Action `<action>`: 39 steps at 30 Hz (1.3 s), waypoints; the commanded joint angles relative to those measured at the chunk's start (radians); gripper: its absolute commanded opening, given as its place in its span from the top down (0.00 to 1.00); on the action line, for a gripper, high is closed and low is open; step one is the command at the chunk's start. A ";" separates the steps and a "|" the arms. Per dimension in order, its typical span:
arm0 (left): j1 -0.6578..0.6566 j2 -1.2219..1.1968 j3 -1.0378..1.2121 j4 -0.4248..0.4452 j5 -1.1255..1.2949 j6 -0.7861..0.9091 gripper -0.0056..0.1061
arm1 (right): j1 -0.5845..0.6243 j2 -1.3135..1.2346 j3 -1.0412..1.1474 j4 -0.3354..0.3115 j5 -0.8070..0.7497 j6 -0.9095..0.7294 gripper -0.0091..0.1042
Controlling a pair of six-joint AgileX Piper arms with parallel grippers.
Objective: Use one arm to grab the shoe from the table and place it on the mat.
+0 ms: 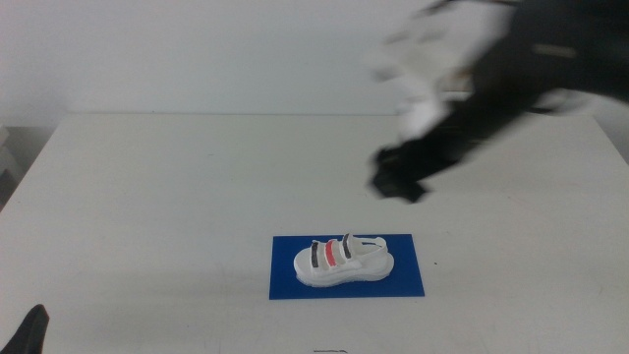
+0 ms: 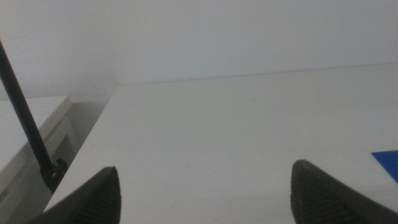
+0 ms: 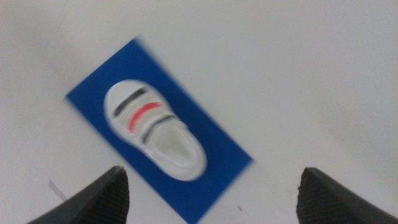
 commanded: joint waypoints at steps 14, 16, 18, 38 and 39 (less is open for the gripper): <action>-0.004 -0.019 -0.003 -0.009 -0.083 -0.014 0.11 | -0.339 -1.049 0.808 -0.033 -0.592 0.173 0.19; -0.004 -0.019 -0.003 -0.009 -0.083 -0.014 0.11 | -0.347 -1.144 0.879 -0.038 -0.661 0.164 0.19; -0.004 -0.019 -0.003 -0.009 -0.083 -0.014 0.11 | -0.347 -1.250 0.954 -0.038 -0.742 0.145 0.19; -0.004 -0.019 -0.003 -0.009 -0.083 -0.014 0.11 | -0.346 -1.594 1.363 -0.045 -0.761 0.125 0.19; -0.004 -0.019 -0.003 -0.009 -0.083 -0.014 0.11 | -0.346 -1.608 1.385 -0.045 -0.760 0.125 0.19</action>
